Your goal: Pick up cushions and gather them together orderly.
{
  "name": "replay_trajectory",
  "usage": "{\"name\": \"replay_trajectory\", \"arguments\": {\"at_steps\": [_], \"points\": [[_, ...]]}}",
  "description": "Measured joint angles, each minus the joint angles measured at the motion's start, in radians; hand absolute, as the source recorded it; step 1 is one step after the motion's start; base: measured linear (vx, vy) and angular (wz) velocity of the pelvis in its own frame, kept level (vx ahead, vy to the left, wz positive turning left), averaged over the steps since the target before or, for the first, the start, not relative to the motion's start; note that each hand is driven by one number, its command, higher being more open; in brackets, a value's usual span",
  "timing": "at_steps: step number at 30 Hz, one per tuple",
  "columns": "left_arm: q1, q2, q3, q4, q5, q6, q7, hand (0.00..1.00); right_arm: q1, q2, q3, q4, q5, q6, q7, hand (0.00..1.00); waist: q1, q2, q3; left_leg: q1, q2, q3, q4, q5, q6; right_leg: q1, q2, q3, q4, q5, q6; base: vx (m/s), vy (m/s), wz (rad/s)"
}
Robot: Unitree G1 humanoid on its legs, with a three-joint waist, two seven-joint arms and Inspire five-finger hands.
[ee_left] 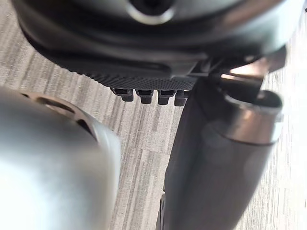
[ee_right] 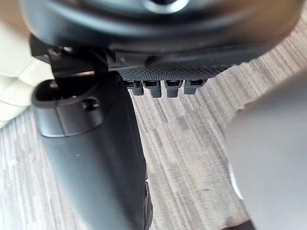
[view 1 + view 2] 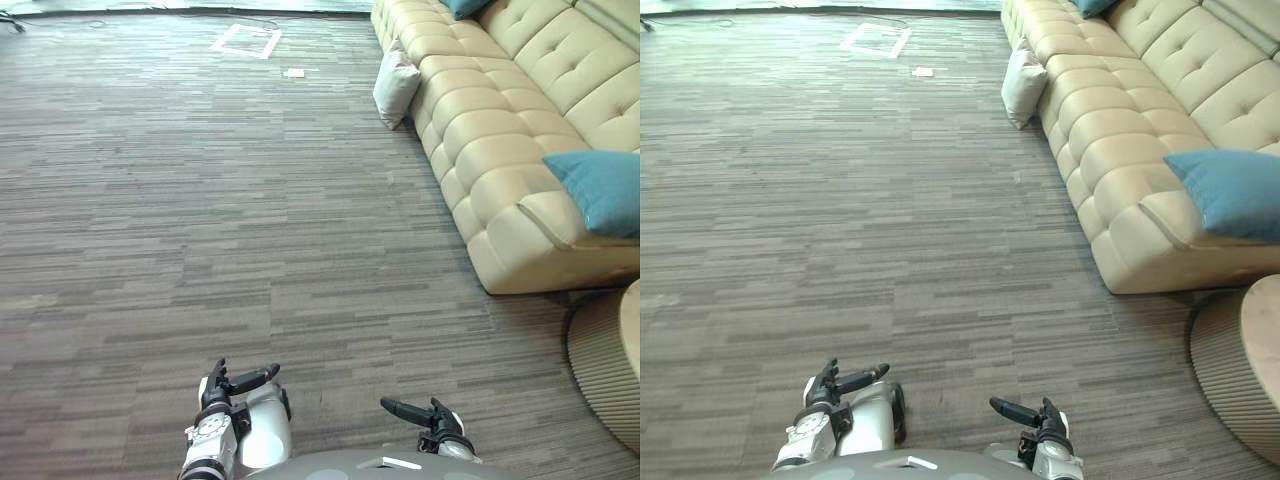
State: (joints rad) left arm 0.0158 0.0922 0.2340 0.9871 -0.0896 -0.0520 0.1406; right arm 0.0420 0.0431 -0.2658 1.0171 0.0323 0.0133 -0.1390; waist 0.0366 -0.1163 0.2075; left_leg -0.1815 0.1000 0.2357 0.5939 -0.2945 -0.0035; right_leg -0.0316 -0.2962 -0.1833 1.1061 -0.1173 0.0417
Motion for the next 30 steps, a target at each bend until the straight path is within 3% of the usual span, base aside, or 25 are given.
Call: {"name": "replay_trajectory", "arguments": {"at_steps": [2, 4, 6, 7, 8, 9, 10, 11, 12, 13, 14, 15, 16, 17, 18, 19, 20, 22, 25, 26, 27, 28, 29, 30], "points": [[0.009, 0.001, -0.023, 0.012, 0.003, 0.006, 0.005, 1.00, 0.000, -0.018, 0.019, -0.009, -0.003, -0.017, 0.012, 1.00, -0.002, 0.020, -0.001, 0.126, -0.002, -0.007, -0.078, -0.037, -0.004, -0.094, 0.011, -0.017, 0.077, -0.059, -0.021, 0.53, 0.075, 0.16], [0.015, -0.003, -0.045, 0.035, 0.004, 0.010, 0.003, 1.00, 0.000, -0.027, 0.016, -0.035, -0.002, -0.027, 0.011, 1.00, -0.021, 0.043, -0.004, 0.220, 0.001, -0.020, -0.176, -0.034, -0.011, -0.186, 0.038, -0.064, 0.012, -0.112, -0.024, 0.63, 0.021, 0.24], [0.010, -0.019, -0.068, 0.063, 0.006, 0.019, 0.000, 1.00, -0.013, -0.045, 0.012, -0.067, 0.008, -0.038, 0.013, 1.00, -0.047, 0.077, 0.011, 0.350, 0.025, -0.032, -0.297, -0.032, -0.016, -0.312, 0.099, -0.107, -0.239, -0.141, -0.033, 0.60, -0.098, 0.35], [0.010, -0.021, -0.071, 0.065, 0.014, 0.021, -0.001, 1.00, -0.014, -0.046, 0.009, -0.075, 0.010, -0.037, 0.013, 1.00, -0.051, 0.082, 0.012, 0.373, 0.033, -0.032, -0.315, -0.033, -0.018, -0.323, 0.111, -0.119, -0.324, -0.133, -0.023, 0.76, -0.221, 0.53], [0.010, -0.016, -0.093, 0.067, 0.024, 0.018, -0.007, 1.00, -0.008, -0.049, 0.008, -0.081, 0.009, -0.039, 0.012, 1.00, -0.057, 0.075, 0.014, 0.431, 0.037, -0.038, -0.361, -0.040, -0.030, -0.335, 0.129, -0.114, -0.580, -0.060, 0.013, 0.66, -0.228, 0.53], [0.009, -0.012, -0.098, 0.069, 0.024, 0.018, -0.010, 1.00, -0.009, -0.050, 0.007, -0.081, 0.012, -0.038, 0.015, 1.00, -0.061, 0.073, 0.015, 0.449, 0.039, -0.045, -0.370, -0.046, -0.040, -0.334, 0.129, -0.112, -0.593, 0.017, -0.004, 0.83, -0.293, 0.69], [0.009, -0.033, -0.099, 0.080, 0.035, 0.018, -0.020, 1.00, -0.017, -0.073, 0.001, -0.071, 0.006, -0.032, 0.016, 1.00, -0.055, 0.108, 0.005, 0.496, 0.075, -0.060, -0.394, -0.035, -0.063, -0.316, 0.155, -0.132, -0.532, 0.023, -0.085, 0.59, -0.214, 0.43], [0.008, -0.039, -0.099, 0.075, 0.046, 0.017, -0.025, 1.00, -0.021, -0.078, 0.000, -0.071, 0.005, -0.035, 0.015, 1.00, -0.053, 0.114, 0.005, 0.501, 0.081, -0.057, -0.386, -0.012, -0.084, -0.319, 0.152, -0.134, -0.490, -0.024, -0.092, 0.72, -0.270, 0.37], [0.009, -0.044, -0.095, 0.074, 0.055, 0.017, -0.028, 1.00, -0.024, -0.077, -0.002, -0.067, 0.005, -0.033, 0.014, 1.00, -0.054, 0.116, 0.005, 0.513, 0.088, -0.060, -0.359, 0.021, -0.122, -0.313, 0.143, -0.138, -0.429, -0.092, -0.101, 0.68, -0.280, 0.16], [0.010, -0.050, -0.087, 0.074, 0.055, 0.017, -0.027, 1.00, -0.025, -0.072, -0.014, -0.068, 0.008, -0.024, 0.016, 1.00, -0.058, 0.121, 0.004, 0.489, 0.105, -0.079, -0.270, 0.035, -0.127, -0.291, 0.146, -0.147, -0.410, -0.142, -0.103, 0.65, -0.279, 0.22], [0.010, -0.053, -0.068, 0.073, 0.055, 0.017, -0.026, 1.00, -0.025, -0.068, -0.017, -0.068, 0.008, -0.023, 0.016, 1.00, -0.065, 0.129, 0.001, 0.431, 0.131, -0.113, -0.120, 0.054, -0.142, -0.261, 0.156, -0.164, -0.413, -0.172, -0.103, 0.58, -0.273, 0.25], [0.010, -0.059, -0.040, 0.062, 0.053, 0.018, -0.028, 1.00, -0.024, -0.062, -0.017, -0.068, 0.008, -0.021, 0.017, 1.00, -0.071, 0.136, 0.001, 0.342, 0.158, -0.159, 0.079, 0.125, -0.165, -0.218, 0.174, -0.178, -0.429, -0.197, -0.104, 0.61, -0.259, 0.17], [0.017, -0.069, -0.008, 0.040, 0.049, 0.018, -0.028, 1.00, -0.018, -0.055, -0.017, -0.070, 0.006, -0.015, 0.017, 1.00, -0.066, 0.144, 0.004, 0.241, 0.193, -0.191, 0.324, 0.181, -0.216, -0.158, 0.204, -0.183, -0.463, -0.213, -0.110, 0.50, -0.205, -0.04], [0.027, -0.073, 0.007, 0.023, 0.038, 0.018, -0.027, 1.00, -0.015, -0.058, -0.012, -0.069, 0.008, -0.014, 0.019, 1.00, -0.061, 0.149, 0.006, 0.179, 0.225, -0.179, 0.478, 0.181, -0.215, -0.108, 0.231, -0.180, -0.496, -0.219, -0.116, 0.48, -0.113, -0.29], [0.039, -0.073, 0.028, 0.002, 0.026, 0.015, -0.023, 1.00, -0.008, -0.056, -0.004, -0.069, 0.008, -0.014, 0.016, 1.00, -0.053, 0.149, 0.008, 0.116, 0.258, -0.137, 0.605, 0.162, -0.183, -0.037, 0.259, -0.170, -0.544, -0.228, -0.126, 0.47, -0.030, -0.31], [0.041, -0.063, 0.027, -0.025, 0.012, 0.016, -0.015, 1.00, 0.003, -0.047, 0.004, -0.068, 0.010, -0.014, 0.008, 1.00, -0.045, 0.129, 0.011, 0.035, 0.262, -0.086, 0.645, 0.123, -0.119, 0.048, 0.265, -0.163, -0.607, -0.241, -0.126, 0.56, -0.032, -0.22], [0.040, -0.058, 0.026, -0.029, 0.011, 0.011, -0.016, 1.00, 0.006, -0.044, 0.004, -0.060, 0.010, -0.014, 0.005, 1.00, -0.043, 0.120, 0.011, 0.007, 0.257, -0.062, 0.627, 0.105, -0.108, 0.075, 0.264, -0.160, -0.632, -0.240, -0.122, 0.45, -0.015, -0.15], [0.037, -0.048, 0.026, -0.046, 0.010, 0.000, -0.017, 1.00, 0.007, -0.041, 0.013, -0.042, 0.013, -0.009, 0.004, 1.00, -0.038, 0.107, 0.009, -0.102, 0.236, 0.026, 0.459, 0.045, -0.066, 0.162, 0.260, -0.134, -0.723, -0.235, -0.105, 0.46, 0.046, -0.28], [0.031, -0.037, 0.026, -0.057, 0.006, -0.007, -0.016, 1.00, 0.005, -0.036, 0.014, -0.036, 0.012, -0.001, 0.001, 1.00, -0.034, 0.086, 0.022, -0.155, 0.159, 0.079, 0.159, 0.048, -0.055, 0.242, 0.223, -0.116, -0.783, -0.234, -0.099, 0.46, 0.131, -0.29], [0.028, -0.040, 0.017, -0.055, 0.002, -0.012, -0.015, 1.00, 0.002, -0.042, 0.014, -0.017, 0.012, -0.001, -0.003, 1.00, -0.030, 0.086, 0.024, -0.160, 0.098, 0.078, -0.094, 0.131, -0.062, 0.288, 0.206, -0.092, -0.814, -0.238, -0.092, 0.64, 0.279, -0.50], [0.027, -0.043, 0.008, -0.052, -0.003, -0.013, -0.017, 1.00, 0.002, -0.053, 0.016, -0.013, 0.012, -0.001, -0.005, 1.00, -0.017, 0.101, 0.024, -0.160, 0.078, 0.056, -0.213, 0.250, -0.051, 0.318, 0.210, -0.060, -0.836, -0.248, -0.077, 0.68, 0.312, -0.49], [0.026, -0.042, 0.007, -0.049, -0.006, -0.014, -0.017, 1.00, 0.002, -0.055, 0.018, -0.009, 0.012, -0.001, -0.006, 1.00, -0.011, 0.101, 0.023, -0.153, 0.074, 0.046, -0.213, 0.286, -0.051, 0.325, 0.212, -0.046, -0.841, -0.252, -0.070, 0.58, 0.262, -0.51], [0.003, -0.017, -0.002, -0.032, -0.012, -0.013, -0.015, 1.00, -0.016, -0.036, 0.051, 0.024, 0.012, 0.000, -0.006, 1.00, -0.007, 0.065, 0.016, -0.152, 0.039, 0.052, -0.179, 0.276, -0.008, 0.333, 0.177, 0.016, -0.851, -0.237, -0.066, 0.57, 0.230, -0.26], [-0.004, -0.008, -0.016, -0.021, -0.012, -0.012, -0.014, 1.00, -0.020, -0.035, 0.057, 0.026, 0.008, 0.000, 0.002, 1.00, -0.010, 0.059, 0.013, -0.175, 0.036, 0.047, -0.125, 0.227, 0.006, 0.307, 0.165, 0.047, -0.802, -0.208, -0.037, 0.55, 0.244, -0.19]]}}
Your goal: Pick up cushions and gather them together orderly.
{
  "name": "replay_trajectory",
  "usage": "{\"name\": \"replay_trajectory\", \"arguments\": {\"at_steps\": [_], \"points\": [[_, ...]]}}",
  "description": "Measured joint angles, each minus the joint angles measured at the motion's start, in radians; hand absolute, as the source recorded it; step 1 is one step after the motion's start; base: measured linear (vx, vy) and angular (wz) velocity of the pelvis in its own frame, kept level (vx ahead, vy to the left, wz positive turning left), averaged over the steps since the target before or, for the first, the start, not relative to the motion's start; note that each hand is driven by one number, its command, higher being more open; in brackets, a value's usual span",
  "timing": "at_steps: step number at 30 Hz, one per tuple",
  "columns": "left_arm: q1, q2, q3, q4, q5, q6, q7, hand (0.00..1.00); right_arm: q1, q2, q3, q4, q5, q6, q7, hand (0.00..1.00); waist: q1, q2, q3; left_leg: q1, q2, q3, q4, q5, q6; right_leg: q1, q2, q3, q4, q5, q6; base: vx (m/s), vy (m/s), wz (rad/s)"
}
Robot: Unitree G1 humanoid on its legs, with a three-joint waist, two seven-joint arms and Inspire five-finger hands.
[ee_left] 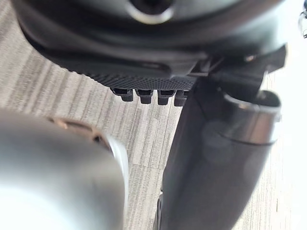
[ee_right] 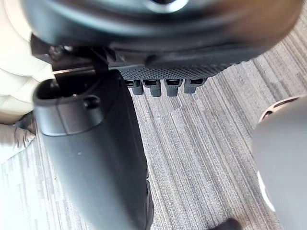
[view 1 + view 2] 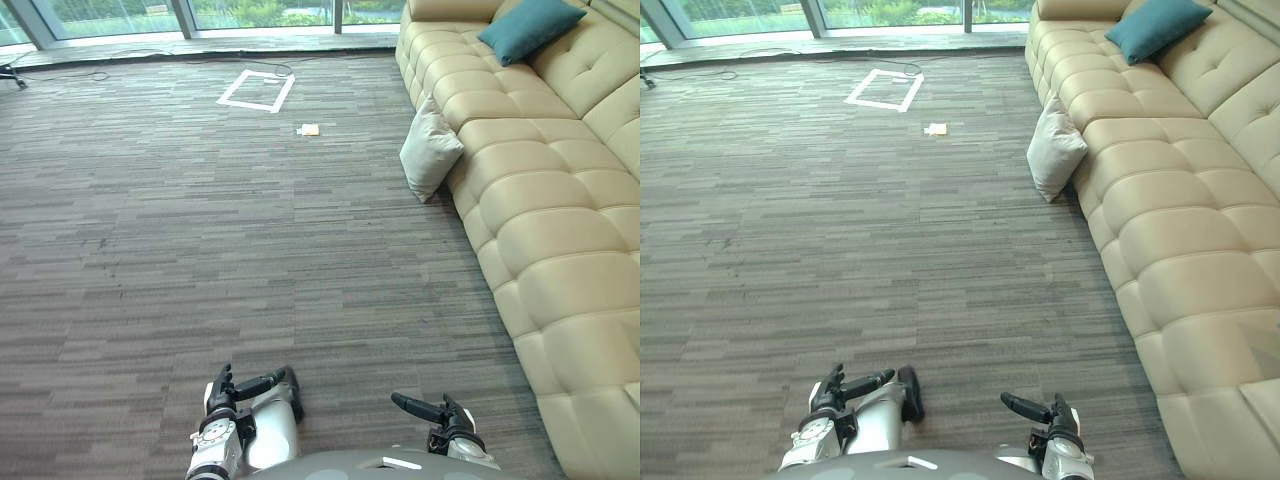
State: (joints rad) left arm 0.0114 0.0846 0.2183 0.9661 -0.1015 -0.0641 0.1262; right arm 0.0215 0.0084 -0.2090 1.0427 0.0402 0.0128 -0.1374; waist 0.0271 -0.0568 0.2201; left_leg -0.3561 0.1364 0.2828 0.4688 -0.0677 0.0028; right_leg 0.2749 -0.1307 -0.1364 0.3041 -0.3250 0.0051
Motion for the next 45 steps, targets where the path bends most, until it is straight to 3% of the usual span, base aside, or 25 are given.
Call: {"name": "replay_trajectory", "arguments": {"at_steps": [3, 5, 6, 9, 11, 12, 14, 15, 16, 18, 20, 23, 24, 26, 28, 31, 33, 35, 36, 37, 39, 42, 43, 44, 45], "points": [[0.002, 0.008, -0.001, 0.008, -0.007, 0.004, -0.002, 1.00, 0.002, 0.001, -0.006, 0.013, 0.000, -0.002, -0.003, 1.00, -0.003, -0.023, -0.012, 0.027, -0.024, 0.023, 0.114, -0.134, 0.036, -0.102, -0.067, 0.064, 0.325, 0.067, 0.102, 0.58, 0.247, -0.03], [0.003, 0.015, -0.006, 0.034, -0.002, 0.010, 0.003, 1.00, -0.012, -0.006, 0.006, 0.018, -0.001, -0.004, 0.001, 1.00, -0.007, -0.026, -0.012, 0.116, -0.039, 0.052, 0.131, -0.209, 0.049, -0.223, -0.120, 0.096, 0.636, 0.227, 0.198, 0.60, 0.165, -0.31], [0.008, 0.014, -0.011, 0.042, 0.003, 0.017, 0.006, 1.00, -0.011, -0.016, 0.017, 0.004, -0.002, -0.010, 0.004, 1.00, -0.007, -0.016, -0.006, 0.184, -0.040, 0.058, 0.116, -0.239, 0.050, -0.284, -0.142, 0.063, 0.781, 0.209, 0.167, 0.52, 0.100, -0.34], [0.032, 0.007, -0.032, 0.042, 0.007, 0.023, 0.009, 1.00, -0.005, -0.025, 0.016, -0.049, -0.001, -0.020, 0.003, 1.00, -0.017, 0.015, 0.000, 0.374, -0.039, 0.069, -0.028, -0.269, 0.030, -0.441, -0.143, -0.053, 0.859, 0.125, 0.038, 0.40, 0.026, -0.30], [0.039, 0.008, -0.049, 0.042, 0.011, 0.022, 0.009, 1.00, -0.006, -0.025, 0.016, -0.073, -0.001, -0.025, 0.001, 1.00, -0.028, 0.020, 0.000, 0.433, -0.035, 0.071, -0.078, -0.274, 0.020, -0.513, -0.140, -0.098, 0.806, 0.094, 0.027, 0.45, -0.072, -0.04], [0.038, 0.005, -0.057, 0.053, 0.015, 0.023, 0.007, 1.00, -0.010, -0.030, 0.019, -0.078, -0.002, -0.035, 0.002, 1.00, -0.037, 0.023, 0.003, 0.498, -0.023, 0.073, -0.121, -0.274, 0.006, -0.581, -0.128, -0.144, 0.667, 0.071, 0.013, 0.56, -0.144, 0.12], [0.027, 0.003, -0.081, 0.080, 0.016, 0.023, 0.004, 1.00, -0.008, -0.038, 0.035, -0.092, -0.001, -0.036, 0.002, 1.00, -0.039, 0.018, 0.001, 0.584, 0.000, 0.073, -0.180, -0.289, -0.063, -0.630, -0.081, -0.214, 0.284, 0.130, 0.026, 0.66, -0.248, 0.25], [0.026, 0.003, -0.084, 0.081, 0.016, 0.024, 0.003, 1.00, -0.006, -0.036, 0.035, -0.091, -0.001, -0.036, 0.003, 1.00, -0.039, 0.012, 0.001, 0.606, 0.000, 0.066, -0.190, -0.297, -0.082, -0.632, -0.071, -0.214, 0.198, 0.192, 0.022, 0.63, -0.256, 0.34], [0.022, -0.008, -0.088, 0.099, 0.026, 0.025, 0.002, 1.00, -0.014, -0.042, 0.033, -0.086, -0.002, -0.032, 0.004, 1.00, -0.044, 0.033, 0.000, 0.658, 0.026, 0.052, -0.214, -0.304, -0.105, -0.599, -0.031, -0.214, 0.182, 0.310, -0.068, 0.55, -0.192, 0.14], [0.016, -0.030, -0.093, 0.095, 0.040, 0.023, -0.011, 1.00, -0.025, -0.050, 0.032, -0.091, -0.020, -0.034, 0.003, 1.00, -0.036, 0.062, -0.007, 0.660, 0.043, 0.047, -0.230, -0.248, -0.105, -0.608, -0.013, -0.218, 0.222, 0.253, -0.084, 0.63, -0.223, 0.03], [0.010, -0.040, -0.081, 0.092, 0.058, 0.022, -0.015, 1.00, -0.027, -0.046, 0.021, -0.089, -0.033, -0.017, 0.004, 1.00, -0.040, 0.065, -0.006, 0.653, 0.065, 0.015, -0.135, -0.168, -0.149, -0.578, -0.018, -0.227, 0.274, 0.159, -0.087, 0.63, -0.288, 0.10], [0.015, -0.061, -0.014, 0.060, 0.071, 0.022, -0.015, 1.00, -0.010, -0.043, 0.036, -0.101, -0.040, -0.011, 0.005, 1.00, -0.040, 0.087, -0.002, 0.458, 0.169, -0.111, 0.368, -0.009, -0.187, -0.442, 0.036, -0.250, 0.211, 0.103, -0.085, 0.39, -0.180, 0.05], [0.027, -0.067, 0.008, 0.035, 0.071, 0.020, -0.013, 1.00, -0.006, -0.043, 0.043, -0.108, -0.041, -0.009, 0.002, 1.00, -0.035, 0.093, 0.000, 0.343, 0.220, -0.117, 0.604, -0.013, -0.187, -0.380, 0.068, -0.244, 0.174, 0.081, -0.095, 0.34, -0.068, -0.18], [0.043, -0.067, 0.021, -0.001, 0.071, 0.016, -0.003, 1.00, -0.004, -0.041, 0.054, -0.107, -0.040, -0.003, 0.001, 1.00, -0.030, 0.088, 0.001, 0.265, 0.239, -0.079, 0.693, -0.051, -0.167, -0.316, 0.087, -0.226, 0.129, 0.073, -0.094, 0.34, 0.004, -0.33], [0.053, -0.066, 0.036, -0.023, 0.065, 0.007, -0.001, 1.00, -0.003, -0.030, 0.057, -0.106, -0.040, 0.002, 0.001, 1.00, -0.025, 0.079, -0.003, 0.195, 0.239, -0.009, 0.626, -0.113, -0.125, -0.257, 0.092, -0.199, 0.072, 0.071, -0.091, 0.30, 0.059, -0.42], [0.050, -0.062, 0.043, -0.042, 0.062, 0.007, -0.001, 1.00, -0.003, -0.019, 0.056, -0.105, -0.039, 0.007, -0.002, 1.00, -0.010, 0.070, 0.003, 0.122, 0.210, 0.060, 0.317, -0.161, -0.085, -0.178, 0.081, -0.160, -0.010, 0.087, -0.048, 0.33, 0.136, -0.37], [0.033, -0.061, 0.042, -0.041, 0.062, 0.007, -0.001, 1.00, -0.004, -0.011, 0.053, -0.093, -0.039, 0.007, -0.007, 1.00, 0.002, 0.052, 0.012, 0.099, 0.140, 0.058, 0.054, -0.131, -0.084, -0.134, 0.044, -0.143, -0.033, 0.070, -0.008, 0.39, 0.248, -0.27], [0.026, -0.067, 0.041, -0.038, 0.061, 0.006, -0.001, 1.00, 0.000, -0.017, 0.054, -0.086, -0.039, 0.007, -0.013, 1.00, 0.006, 0.055, 0.011, 0.095, 0.091, 0.049, -0.118, 0.001, -0.073, -0.096, 0.024, -0.129, -0.046, 0.044, 0.043, 0.42, 0.311, -0.23], [0.024, -0.070, 0.042, -0.027, 0.058, 0.007, -0.001, 1.00, 0.005, -0.020, 0.054, -0.079, -0.039, 0.006, -0.016, 1.00, 0.019, 0.059, 0.001, 0.108, 0.078, 0.036, -0.115, 0.085, -0.010, -0.081, 0.017, -0.108, -0.047, 0.026, 0.073, 0.46, 0.300, -0.13], [0.011, -0.038, 0.038, -0.015, 0.056, 0.008, 0.004, 1.00, 0.006, 0.016, 0.056, -0.066, -0.039, 0.005, -0.018, 1.00, 0.016, 0.003, -0.018, 0.094, 0.038, 0.050, -0.080, 0.031, -0.007, -0.079, -0.027, -0.103, -0.055, 0.035, 0.071, 0.56, 0.328, -0.11], [0.006, -0.031, 0.041, -0.008, 0.053, 0.009, 0.002, 1.00, 0.009, 0.032, 0.052, -0.067, -0.039, 0.005, -0.016, 1.00, 0.021, -0.012, -0.025, 0.086, 0.033, 0.058, -0.020, -0.031, 0.003, -0.076, -0.048, -0.099, -0.040, 0.054, 0.087, 0.43, 0.245, -0.02], [0.008, -0.026, 0.016, 0.010, 0.054, 0.012, 0.006, 1.00, 0.009, 0.033, 0.051, -0.068, -0.039, 0.002, -0.015, 1.00, 0.021, -0.010, -0.034, 0.131, 0.019, 0.086, 0.031, -0.135, 0.010, -0.140, -0.105, -0.057, 0.182, 0.078, 0.108, 0.40, 0.272, -0.20], [0.009, -0.015, -0.024, 0.025, 0.055, 0.013, 0.005, 1.00, 0.001, 0.029, 0.052, -0.069, -0.039, 0.000, -0.014, 1.00, 0.019, -0.002, -0.035, 0.177, 0.006, 0.099, 0.014, -0.169, 0.003, -0.232, -0.152, -0.044, 0.392, 0.141, 0.110, 0.46, 0.251, -0.33], [0.010, -0.009, -0.044, 0.038, 0.054, 0.018, 0.007, 1.00, -0.008, 0.028, 0.052, -0.069, -0.039, -0.001, -0.014, 1.00, 0.014, 0.005, -0.031, 0.249, 0.002, 0.120, -0.017, -0.188, 0.004, -0.314, -0.184, -0.063, 0.570, 0.137, 0.101, 0.46, 0.215, -0.34], [0.010, -0.009, -0.047, 0.039, 0.054, 0.022, 0.008, 1.00, -0.009, 0.028, 0.054, -0.072, -0.040, -0.003, -0.014, 1.00, 0.014, 0.008, -0.032, 0.271, 0.002, 0.125, -0.028, -0.194, 0.004, -0.334, -0.187, -0.076, 0.600, 0.133, 0.094, 0.39, 0.138, -0.27]]}}
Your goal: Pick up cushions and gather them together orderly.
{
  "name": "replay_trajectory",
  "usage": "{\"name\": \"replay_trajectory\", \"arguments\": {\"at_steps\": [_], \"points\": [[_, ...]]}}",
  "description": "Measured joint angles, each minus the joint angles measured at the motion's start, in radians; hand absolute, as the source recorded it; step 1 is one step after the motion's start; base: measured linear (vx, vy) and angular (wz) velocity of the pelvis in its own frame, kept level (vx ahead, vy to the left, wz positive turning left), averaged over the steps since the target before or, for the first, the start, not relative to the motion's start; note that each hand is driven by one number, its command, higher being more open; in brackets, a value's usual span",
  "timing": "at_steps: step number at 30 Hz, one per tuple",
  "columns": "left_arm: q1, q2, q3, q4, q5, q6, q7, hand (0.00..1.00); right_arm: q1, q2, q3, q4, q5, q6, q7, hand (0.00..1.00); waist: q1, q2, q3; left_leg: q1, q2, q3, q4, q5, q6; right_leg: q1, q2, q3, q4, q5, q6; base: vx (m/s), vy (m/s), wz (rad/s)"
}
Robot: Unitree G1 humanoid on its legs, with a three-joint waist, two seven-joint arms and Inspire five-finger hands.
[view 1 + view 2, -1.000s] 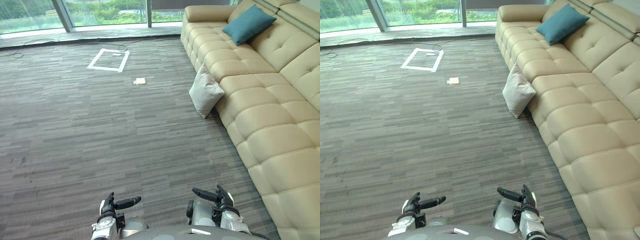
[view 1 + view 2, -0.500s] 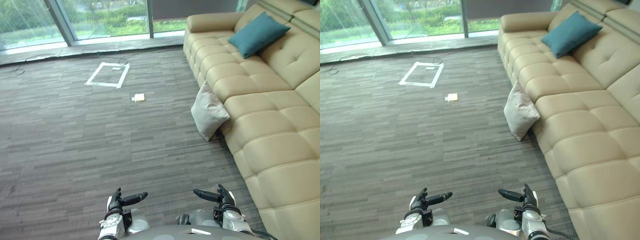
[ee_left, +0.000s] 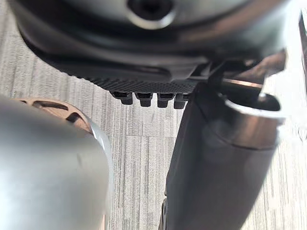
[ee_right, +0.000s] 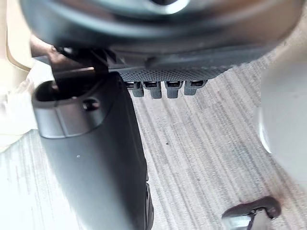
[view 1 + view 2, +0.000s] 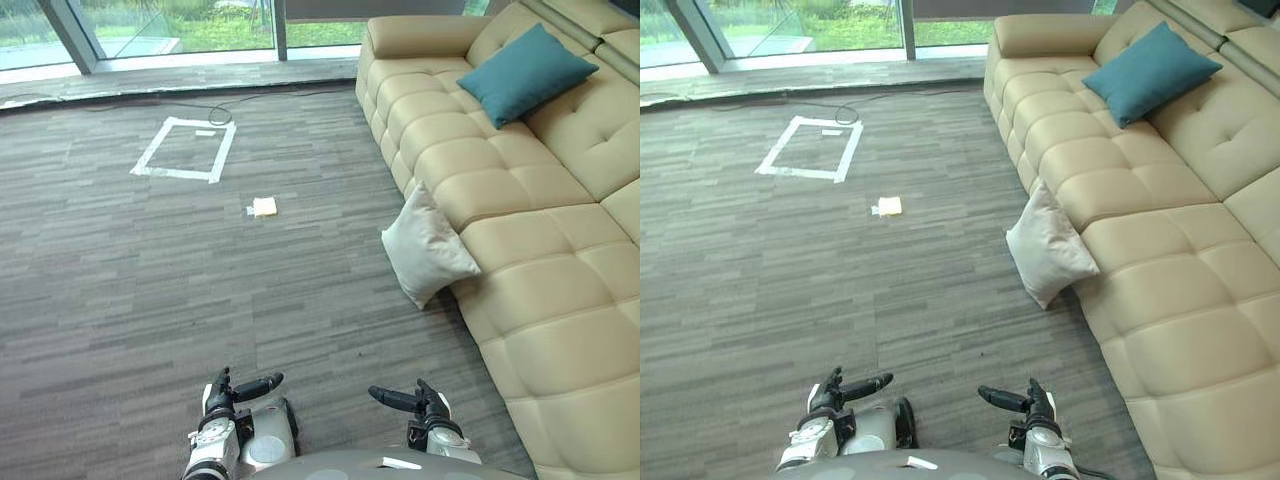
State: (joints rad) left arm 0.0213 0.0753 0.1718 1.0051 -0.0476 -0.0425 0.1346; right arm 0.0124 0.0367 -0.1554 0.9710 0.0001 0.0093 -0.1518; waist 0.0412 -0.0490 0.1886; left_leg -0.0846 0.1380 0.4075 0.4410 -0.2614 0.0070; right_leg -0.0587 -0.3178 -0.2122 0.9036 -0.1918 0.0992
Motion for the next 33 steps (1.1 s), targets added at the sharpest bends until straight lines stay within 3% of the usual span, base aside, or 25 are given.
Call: {"name": "replay_trajectory", "arguments": {"at_steps": [2, 5, 7, 8, 9, 11, 12, 15, 16, 17, 20, 22, 25, 28, 29, 31, 33], "points": [[0.016, 0.001, -0.007, 0.002, -0.001, 0.001, 0.003, 1.00, 0.000, 0.001, 0.003, -0.014, 0.000, -0.019, 0.000, 1.00, -0.017, 0.005, -0.003, 0.090, 0.001, 0.010, -0.061, -0.006, -0.012, -0.065, 0.002, -0.075, 0.050, -0.027, -0.040, 0.40, 0.025, -0.12], [0.026, 0.003, -0.012, 0.010, 0.000, 0.002, 0.003, 1.00, -0.029, -0.006, 0.026, -0.013, -0.003, -0.032, 0.003, 1.00, -0.035, 0.012, 0.001, 0.197, 0.033, 0.054, -0.144, 0.005, -0.030, -0.192, 0.067, -0.210, -0.112, -0.068, -0.087, 0.42, -0.076, -0.19], [0.027, 0.008, -0.012, 0.035, -0.001, 0.003, 0.003, 1.00, -0.048, -0.009, 0.030, -0.013, -0.006, -0.031, 0.008, 1.00, -0.044, 0.018, 0.006, 0.242, 0.052, 0.074, -0.174, 0.012, -0.051, -0.226, 0.105, -0.275, -0.279, -0.041, -0.091, 0.53, -0.190, -0.17], [0.027, 0.011, -0.013, 0.042, 0.000, 0.004, 0.002, 1.00, -0.048, -0.011, 0.034, -0.012, -0.008, -0.029, 0.010, 1.00, -0.046, 0.013, 0.005, 0.268, 0.045, 0.081, -0.197, 0.014, -0.073, -0.230, 0.118, -0.295, -0.384, 0.011, -0.095, 0.49, -0.193, -0.29], [0.015, 0.007, -0.021, 0.055, 0.001, 0.007, -0.001, 1.00, -0.051, -0.042, 0.041, 0.009, -0.011, -0.031, 0.014, 1.00, -0.042, 0.025, 0.013, 0.329, 0.050, 0.078, -0.230, -0.003, -0.126, -0.216, 0.154, -0.300, -0.469, 0.162, -0.235, 0.39, -0.149, -0.41], [0.008, -0.009, -0.042, 0.063, 0.003, 0.006, -0.008, 1.00, -0.059, -0.062, 0.028, 0.008, -0.019, -0.027, 0.015, 1.00, -0.049, 0.060, 0.011, 0.335, 0.072, 0.076, -0.235, 0.014, -0.129, -0.226, 0.186, -0.293, -0.454, 0.105, -0.234, 0.49, -0.231, -0.38], [0.001, -0.031, -0.040, 0.063, 0.021, 0.008, -0.015, 1.00, -0.047, -0.071, -0.002, 0.011, -0.020, -0.017, 0.015, 1.00, -0.053, 0.067, 0.016, 0.342, 0.086, 0.073, -0.199, 0.033, -0.152, -0.227, 0.187, -0.284, -0.409, 0.048, -0.230, 0.50, -0.284, -0.19], [0.000, -0.030, -0.023, 0.053, 0.036, 0.007, -0.021, 1.00, -0.019, -0.077, -0.029, 0.007, -0.011, 0.004, 0.013, 1.00, -0.055, 0.068, 0.019, 0.257, 0.175, -0.003, 0.100, 0.054, -0.169, -0.165, 0.223, -0.281, -0.416, -0.002, -0.224, 0.35, -0.234, -0.15], [0.007, -0.030, 0.012, 0.025, 0.040, 0.003, -0.025, 1.00, 0.002, -0.076, -0.027, -0.004, -0.014, 0.004, 0.007, 1.00, -0.052, 0.068, 0.023, 0.148, 0.238, -0.083, 0.422, 0.057, -0.174, -0.091, 0.262, -0.278, -0.450, -0.019, -0.226, 0.25, -0.161, -0.25], [0.015, -0.030, 0.021, -0.001, 0.041, -0.003, -0.023, 1.00, 0.007, -0.075, -0.026, -0.008, -0.015, 0.005, 0.005, 1.00, -0.052, 0.069, 0.023, 0.094, 0.258, -0.084, 0.537, 0.055, -0.170, -0.051, 0.279, -0.270, -0.470, -0.034, -0.219, 0.19, -0.114, -0.25], [0.022, -0.039, 0.047, -0.034, 0.038, -0.015, -0.024, 1.00, 0.020, -0.066, -0.022, -0.017, -0.014, 0.008, 0.001, 1.00, -0.047, 0.066, 0.024, -0.007, 0.271, -0.033, 0.574, 0.028, -0.136, 0.010, 0.303, -0.241, -0.517, -0.052, -0.207, 0.20, -0.027, -0.27], [0.021, -0.042, 0.049, -0.045, 0.035, -0.017, -0.024, 1.00, 0.020, -0.065, -0.029, -0.016, -0.015, 0.012, 0.003, 1.00, -0.040, 0.064, 0.023, -0.053, 0.258, -0.006, 0.462, 0.003, -0.108, 0.031, 0.305, -0.211, -0.539, -0.050, -0.198, 0.19, 0.060, -0.40], [0.012, -0.048, 0.052, -0.048, 0.035, -0.022, -0.018, 1.00, 0.020, -0.055, -0.043, -0.015, -0.016, 0.013, -0.001, 1.00, -0.031, 0.053, 0.026, -0.084, 0.200, -0.033, 0.197, 0.001, -0.106, 0.071, 0.291, -0.143, -0.563, -0.045, -0.195, 0.27, 0.141, -0.62], [-0.001, -0.052, 0.060, -0.046, 0.034, -0.020, -0.016, 1.00, 0.020, -0.046, -0.039, -0.013, -0.016, 0.013, -0.005, 1.00, -0.013, 0.037, 0.034, -0.125, 0.091, -0.200, 0.013, 0.024, -0.122, 0.105, 0.265, -0.056, -0.576, -0.057, -0.159, 0.28, 0.252, -0.79], [0.001, -0.055, 0.069, -0.040, 0.027, -0.020, -0.015, 1.00, 0.022, -0.048, -0.039, -0.012, -0.016, 0.013, -0.005, 1.00, -0.013, 0.040, 0.032, -0.126, 0.061, -0.249, -0.049, 0.050, -0.120, 0.110, 0.260, -0.028, -0.571, -0.068, -0.136, 0.33, 0.376, -0.87], [0.014, -0.063, 0.077, -0.037, -0.001, -0.015, -0.010, 1.00, 0.032, -0.053, -0.039, -0.012, -0.016, 0.013, -0.005, 1.00, 0.002, 0.057, 0.013, -0.106, 0.040, -0.283, -0.079, 0.176, -0.097, 0.106, 0.256, 0.045, -0.539, -0.102, -0.084, 0.30, 0.343, -0.96], [0.010, -0.034, 0.077, -0.018, -0.009, -0.012, -0.011, 1.00, 0.054, -0.027, -0.038, -0.012, -0.015, 0.012, -0.004, 1.00, 0.000, -0.002, -0.020, -0.092, -0.002, -0.220, -0.049, 0.131, -0.073, 0.091, 0.187, 0.074, -0.490, -0.121, -0.046, 0.38, 0.315, -0.73]]}}
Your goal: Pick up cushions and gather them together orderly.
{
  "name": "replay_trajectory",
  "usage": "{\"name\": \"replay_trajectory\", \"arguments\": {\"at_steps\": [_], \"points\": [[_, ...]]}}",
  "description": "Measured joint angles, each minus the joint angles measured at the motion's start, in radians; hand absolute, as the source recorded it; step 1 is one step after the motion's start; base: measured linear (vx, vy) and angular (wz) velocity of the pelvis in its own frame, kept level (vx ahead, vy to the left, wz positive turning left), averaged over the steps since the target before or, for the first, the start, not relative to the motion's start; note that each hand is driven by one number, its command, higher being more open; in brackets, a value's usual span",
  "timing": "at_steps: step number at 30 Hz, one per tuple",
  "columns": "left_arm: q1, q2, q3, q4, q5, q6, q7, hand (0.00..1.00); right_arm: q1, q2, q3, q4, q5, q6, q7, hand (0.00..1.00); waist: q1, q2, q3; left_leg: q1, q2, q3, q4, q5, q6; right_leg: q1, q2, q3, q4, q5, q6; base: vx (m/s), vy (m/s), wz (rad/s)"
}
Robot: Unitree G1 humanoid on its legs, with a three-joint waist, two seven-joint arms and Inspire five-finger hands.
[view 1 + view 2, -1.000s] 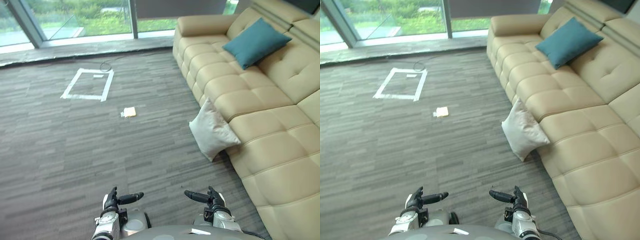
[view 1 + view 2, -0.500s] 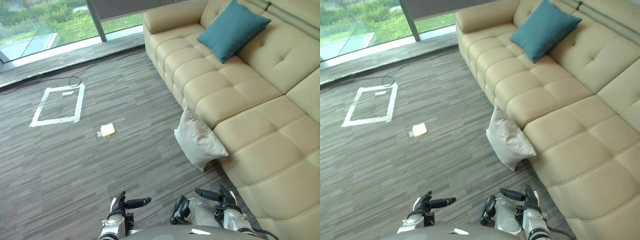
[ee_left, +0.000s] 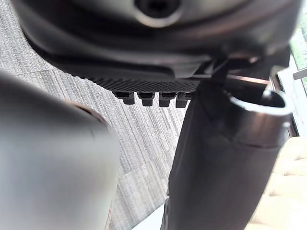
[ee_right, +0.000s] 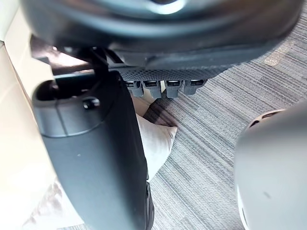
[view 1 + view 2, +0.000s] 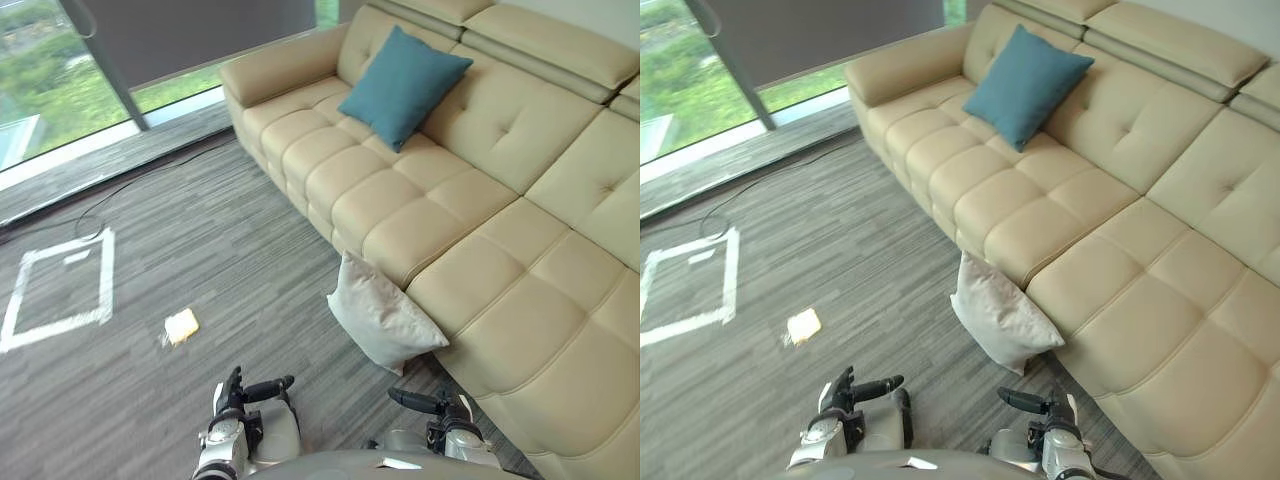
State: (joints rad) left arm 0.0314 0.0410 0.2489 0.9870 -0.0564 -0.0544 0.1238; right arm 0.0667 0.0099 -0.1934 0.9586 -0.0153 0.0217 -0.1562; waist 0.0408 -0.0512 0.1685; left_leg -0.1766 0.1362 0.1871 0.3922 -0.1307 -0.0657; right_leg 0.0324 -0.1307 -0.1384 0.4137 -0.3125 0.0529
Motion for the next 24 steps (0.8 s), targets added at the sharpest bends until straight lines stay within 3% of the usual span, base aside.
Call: {"name": "replay_trajectory", "arguments": {"at_steps": [1, 3, 5, 6, 8, 9, 11, 12, 13, 14, 15, 17, 18, 21, 24], "points": [[-0.007, 0.013, -0.009, 0.021, 0.000, 0.001, 0.000, 1.00, 0.008, 0.007, 0.001, 0.001, 0.000, 0.000, 0.001, 1.00, 0.001, -0.015, -0.011, 0.022, -0.015, 0.032, 0.002, -0.023, 0.018, -0.018, -0.029, 0.001, 0.045, 0.012, 0.023, 0.34, 0.268, -0.50], [-0.012, 0.018, -0.011, 0.044, 0.000, 0.004, 0.000, 1.00, 0.007, 0.011, 0.000, 0.000, 0.000, 0.000, 0.001, 1.00, -0.001, -0.014, -0.012, 0.063, -0.029, 0.069, -0.014, -0.042, 0.034, -0.050, -0.058, -0.002, 0.125, 0.031, 0.051, 0.25, 0.234, -0.57], [-0.005, 0.020, -0.012, 0.061, 0.000, 0.005, 0.002, 1.00, -0.004, 0.009, 0.001, 0.001, -0.001, -0.001, 0.004, 1.00, 0.000, -0.010, -0.013, 0.131, -0.037, 0.131, -0.053, -0.051, 0.047, -0.088, -0.105, -0.029, 0.228, 0.070, 0.048, 0.22, 0.221, -0.75], [0.005, 0.020, -0.015, 0.062, -0.007, 0.013, 0.004, 1.00, -0.016, 0.008, 0.006, 0.002, -0.001, -0.003, 0.006, 1.00, -0.001, 0.003, -0.016, 0.186, -0.034, 0.170, -0.098, -0.051, 0.048, -0.107, -0.142, -0.108, 0.294, 0.087, 0.036, 0.16, 0.169, -0.87], [0.014, 0.026, -0.048, 0.065, -0.013, 0.012, 0.008, 1.00, -0.036, 0.002, 0.038, 0.012, -0.004, -0.007, 0.010, 1.00, -0.002, 0.025, -0.018, 0.245, -0.016, 0.215, -0.149, -0.050, 0.046, -0.129, -0.156, -0.209, 0.326, 0.059, 0.001, 0.14, 0.092, -0.87], [0.019, 0.032, -0.072, 0.070, -0.013, 0.012, 0.006, 1.00, -0.053, -0.005, 0.061, 0.024, -0.006, -0.009, 0.009, 1.00, -0.014, 0.037, -0.018, 0.271, 0.003, 0.242, -0.171, -0.047, 0.041, -0.142, -0.144, -0.265, 0.301, 0.051, -0.011, 0.12, -0.016, -0.67], [0.020, 0.041, -0.086, 0.079, -0.013, 0.011, 0.001, 1.00, -0.067, -0.008, 0.079, 0.034, -0.007, -0.014, 0.010, 1.00, -0.024, 0.035, -0.019, 0.288, 0.010, 0.270, -0.192, -0.036, 0.023, -0.171, -0.131, -0.322, 0.217, 0.056, -0.012, 0.09, -0.087, -0.56], [0.016, 0.053, -0.088, 0.088, -0.016, 0.012, -0.005, 1.00, -0.074, -0.007, 0.090, 0.041, -0.007, -0.011, 0.012, 1.00, -0.025, 0.011, -0.018, 0.296, -0.006, 0.285, -0.202, -0.029, 0.008, -0.177, -0.126, -0.363, 0.085, 0.120, -0.026, 0.09, -0.116, -0.45], [0.007, 0.054, -0.088, 0.096, -0.016, 0.012, -0.004, 1.00, -0.075, -0.019, 0.098, 0.054, -0.008, -0.011, 0.015, 1.00, -0.025, 0.011, -0.019, 0.303, -0.011, 0.280, -0.212, -0.031, 0.002, -0.159, -0.108, -0.374, 0.051, 0.101, -0.056, 0.12, -0.165, -0.70], [0.000, 0.038, -0.089, 0.109, -0.013, 0.014, -0.005, 1.00, -0.083, -0.042, 0.096, 0.066, -0.021, -0.006, 0.017, 1.00, -0.020, 0.052, -0.016, 0.308, 0.012, 0.263, -0.235, -0.028, -0.003, -0.151, -0.062, -0.362, 0.010, 0.127, -0.080, 0.10, -0.172, -0.71], [0.003, 0.027, -0.102, 0.113, -0.010, 0.013, -0.011, 1.00, -0.083, -0.057, 0.095, 0.080, -0.023, -0.006, 0.017, 1.00, -0.023, 0.071, -0.019, 0.309, 0.027, 0.260, -0.248, -0.027, -0.005, -0.149, -0.029, -0.353, -0.027, 0.129, -0.084, 0.10, -0.177, -0.60], [-0.001, 0.011, -0.113, 0.116, -0.004, 0.012, -0.021, 1.00, -0.064, -0.075, 0.051, 0.086, -0.015, -0.003, 0.015, 1.00, -0.028, 0.085, -0.015, 0.321, 0.053, 0.253, -0.240, -0.020, -0.011, -0.117, 0.007, -0.357, -0.070, 0.130, -0.087, 0.09, -0.196, -0.14], [-0.004, 0.008, -0.113, 0.113, -0.003, 0.011, -0.025, 1.00, -0.055, -0.073, 0.030, 0.085, -0.013, -0.004, 0.011, 1.00, -0.028, 0.083, -0.014, 0.313, 0.069, 0.237, -0.199, -0.012, -0.026, -0.094, 0.020, -0.360, -0.094, 0.129, -0.088, 0.11, -0.253, 0.05], [-0.009, 0.022, -0.098, 0.082, 0.010, 0.009, -0.031, 1.00, -0.042, -0.066, 0.024, 0.076, -0.013, -0.005, 0.001, 1.00, -0.023, 0.046, 0.007, 0.233, 0.124, 0.198, 0.032, -0.016, -0.031, -0.041, 0.036, -0.357, -0.136, 0.129, -0.090, 0.08, -0.192, -0.01], [-0.005, 0.008, -0.063, 0.060, 0.009, 0.004, -0.027, 1.00, -0.030, -0.066, 0.012, 0.069, -0.010, -0.004, -0.004, 1.00, -0.013, 0.050, 0.009, 0.165, 0.151, 0.122, 0.156, -0.116, -0.054, -0.011, 0.062, -0.323, -0.155, 0.128, -0.099, 0.05, 0.018, -0.39]]}}
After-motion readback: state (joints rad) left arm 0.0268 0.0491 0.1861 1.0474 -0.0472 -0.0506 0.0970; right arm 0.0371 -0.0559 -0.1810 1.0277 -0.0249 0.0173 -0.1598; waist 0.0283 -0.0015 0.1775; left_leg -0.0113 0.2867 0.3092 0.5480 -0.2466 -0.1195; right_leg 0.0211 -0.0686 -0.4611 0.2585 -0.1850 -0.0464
